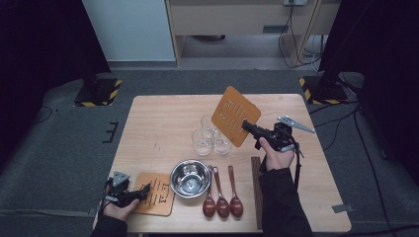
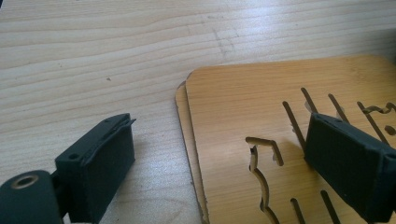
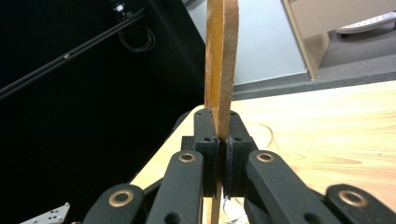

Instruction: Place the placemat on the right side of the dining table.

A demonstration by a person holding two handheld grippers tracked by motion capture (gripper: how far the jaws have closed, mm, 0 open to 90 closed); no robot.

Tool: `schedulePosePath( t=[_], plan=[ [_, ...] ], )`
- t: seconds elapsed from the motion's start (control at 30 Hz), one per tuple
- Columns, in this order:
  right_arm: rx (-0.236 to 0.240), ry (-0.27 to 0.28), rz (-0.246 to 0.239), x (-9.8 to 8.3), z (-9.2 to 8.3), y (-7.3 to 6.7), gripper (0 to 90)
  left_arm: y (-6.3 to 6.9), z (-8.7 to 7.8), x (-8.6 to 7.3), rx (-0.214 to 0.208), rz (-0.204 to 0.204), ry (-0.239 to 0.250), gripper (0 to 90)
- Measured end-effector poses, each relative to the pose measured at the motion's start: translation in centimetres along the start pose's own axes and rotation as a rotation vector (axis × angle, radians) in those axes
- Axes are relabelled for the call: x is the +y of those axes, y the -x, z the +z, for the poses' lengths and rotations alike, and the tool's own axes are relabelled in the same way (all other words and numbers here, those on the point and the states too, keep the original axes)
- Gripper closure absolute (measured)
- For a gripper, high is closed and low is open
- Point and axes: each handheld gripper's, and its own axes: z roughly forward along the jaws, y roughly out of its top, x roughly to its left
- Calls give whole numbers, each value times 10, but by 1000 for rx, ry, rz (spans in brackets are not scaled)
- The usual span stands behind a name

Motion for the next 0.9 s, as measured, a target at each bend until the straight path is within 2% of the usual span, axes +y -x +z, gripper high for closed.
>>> schedulePosePath(
  t=[0.9],
  plan=[
    [-92, 41, 54, -1, -38, 43, 871, 0, 0, 0, -1, 1, -1, 72]
  ],
)
